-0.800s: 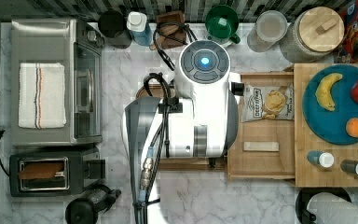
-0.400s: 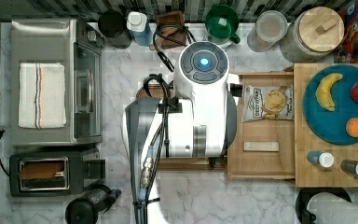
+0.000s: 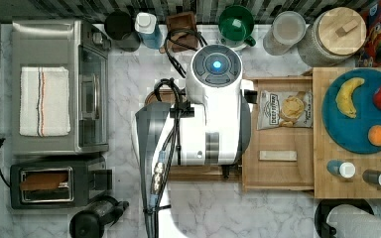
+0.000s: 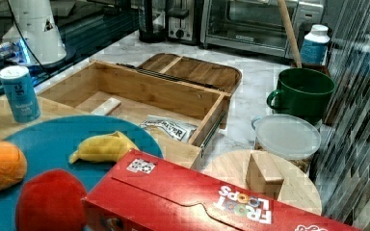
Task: Pick up the butter.
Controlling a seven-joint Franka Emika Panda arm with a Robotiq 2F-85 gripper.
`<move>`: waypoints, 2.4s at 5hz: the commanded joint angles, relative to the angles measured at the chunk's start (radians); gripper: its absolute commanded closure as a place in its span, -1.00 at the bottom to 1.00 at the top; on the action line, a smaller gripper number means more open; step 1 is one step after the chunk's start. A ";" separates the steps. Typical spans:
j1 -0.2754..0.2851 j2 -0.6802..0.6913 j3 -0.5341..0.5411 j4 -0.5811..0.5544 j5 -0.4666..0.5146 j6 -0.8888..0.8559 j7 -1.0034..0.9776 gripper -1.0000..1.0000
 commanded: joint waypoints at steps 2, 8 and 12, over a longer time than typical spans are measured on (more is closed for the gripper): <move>-0.111 -0.115 -0.118 -0.111 0.018 0.048 -0.114 1.00; -0.249 -0.120 -0.162 -0.226 -0.113 0.172 0.186 -1.00; -0.285 -0.076 -0.195 -0.384 -0.071 0.350 0.202 -1.00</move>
